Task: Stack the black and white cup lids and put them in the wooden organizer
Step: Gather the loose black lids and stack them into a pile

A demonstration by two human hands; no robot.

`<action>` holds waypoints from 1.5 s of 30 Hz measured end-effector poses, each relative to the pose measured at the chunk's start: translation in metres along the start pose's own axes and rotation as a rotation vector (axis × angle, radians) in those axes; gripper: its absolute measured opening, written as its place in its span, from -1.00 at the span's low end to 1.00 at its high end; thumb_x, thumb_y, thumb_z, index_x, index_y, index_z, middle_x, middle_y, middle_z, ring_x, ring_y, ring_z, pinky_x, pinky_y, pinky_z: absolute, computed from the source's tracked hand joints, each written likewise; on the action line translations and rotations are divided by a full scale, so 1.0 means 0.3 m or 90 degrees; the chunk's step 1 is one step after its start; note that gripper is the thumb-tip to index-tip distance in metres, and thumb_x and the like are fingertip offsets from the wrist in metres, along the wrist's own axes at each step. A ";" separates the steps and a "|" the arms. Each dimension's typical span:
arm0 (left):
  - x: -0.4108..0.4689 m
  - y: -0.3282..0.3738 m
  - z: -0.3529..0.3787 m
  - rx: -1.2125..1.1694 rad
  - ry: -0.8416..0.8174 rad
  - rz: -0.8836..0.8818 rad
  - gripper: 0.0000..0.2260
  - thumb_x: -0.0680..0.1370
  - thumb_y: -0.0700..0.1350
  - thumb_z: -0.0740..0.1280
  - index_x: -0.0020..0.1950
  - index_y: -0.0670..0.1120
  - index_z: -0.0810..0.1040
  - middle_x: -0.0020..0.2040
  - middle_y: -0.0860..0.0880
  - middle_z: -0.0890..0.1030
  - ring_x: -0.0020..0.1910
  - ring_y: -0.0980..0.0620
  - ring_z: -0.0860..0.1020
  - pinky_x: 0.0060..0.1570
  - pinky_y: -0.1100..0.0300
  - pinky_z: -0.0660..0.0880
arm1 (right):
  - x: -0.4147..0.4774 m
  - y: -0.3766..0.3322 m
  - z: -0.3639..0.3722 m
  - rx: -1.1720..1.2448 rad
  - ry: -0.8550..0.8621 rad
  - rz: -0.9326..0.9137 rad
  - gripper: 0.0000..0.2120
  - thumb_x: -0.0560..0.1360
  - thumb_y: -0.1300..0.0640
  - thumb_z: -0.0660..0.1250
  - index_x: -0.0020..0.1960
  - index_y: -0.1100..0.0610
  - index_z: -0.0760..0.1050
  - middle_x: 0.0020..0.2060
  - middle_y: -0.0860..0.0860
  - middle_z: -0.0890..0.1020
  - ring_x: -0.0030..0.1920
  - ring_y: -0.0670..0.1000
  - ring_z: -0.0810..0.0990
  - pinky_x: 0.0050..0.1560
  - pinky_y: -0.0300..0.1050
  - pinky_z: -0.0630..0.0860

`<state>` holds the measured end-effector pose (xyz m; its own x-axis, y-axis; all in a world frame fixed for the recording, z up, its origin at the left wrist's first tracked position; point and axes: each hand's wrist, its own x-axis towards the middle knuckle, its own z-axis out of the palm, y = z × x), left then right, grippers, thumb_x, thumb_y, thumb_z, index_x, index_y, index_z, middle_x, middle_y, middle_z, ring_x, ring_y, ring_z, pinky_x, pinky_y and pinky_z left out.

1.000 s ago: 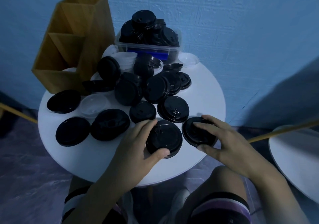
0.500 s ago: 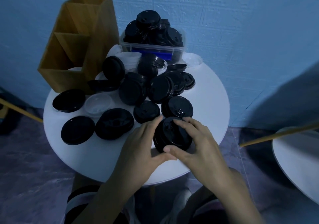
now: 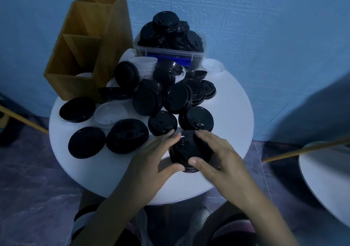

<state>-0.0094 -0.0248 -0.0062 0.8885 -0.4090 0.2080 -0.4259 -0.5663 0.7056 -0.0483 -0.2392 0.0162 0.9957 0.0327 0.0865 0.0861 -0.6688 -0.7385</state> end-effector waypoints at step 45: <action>0.015 0.051 0.005 -0.113 -0.002 -0.053 -0.36 0.38 0.30 0.40 0.44 0.41 0.30 0.35 0.52 0.37 0.37 0.47 0.33 0.24 0.58 0.24 | 0.163 0.116 -0.102 0.021 0.127 -0.022 -0.67 0.53 0.02 0.47 0.26 -0.23 0.57 0.32 -0.26 0.56 0.32 -0.16 0.52 0.32 -0.21 0.46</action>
<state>-0.0120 -0.0363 0.0045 0.9187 -0.3687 0.1419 -0.3140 -0.4634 0.8287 0.0024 -0.2835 0.0152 0.9661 -0.0942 0.2404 0.1246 -0.6455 -0.7535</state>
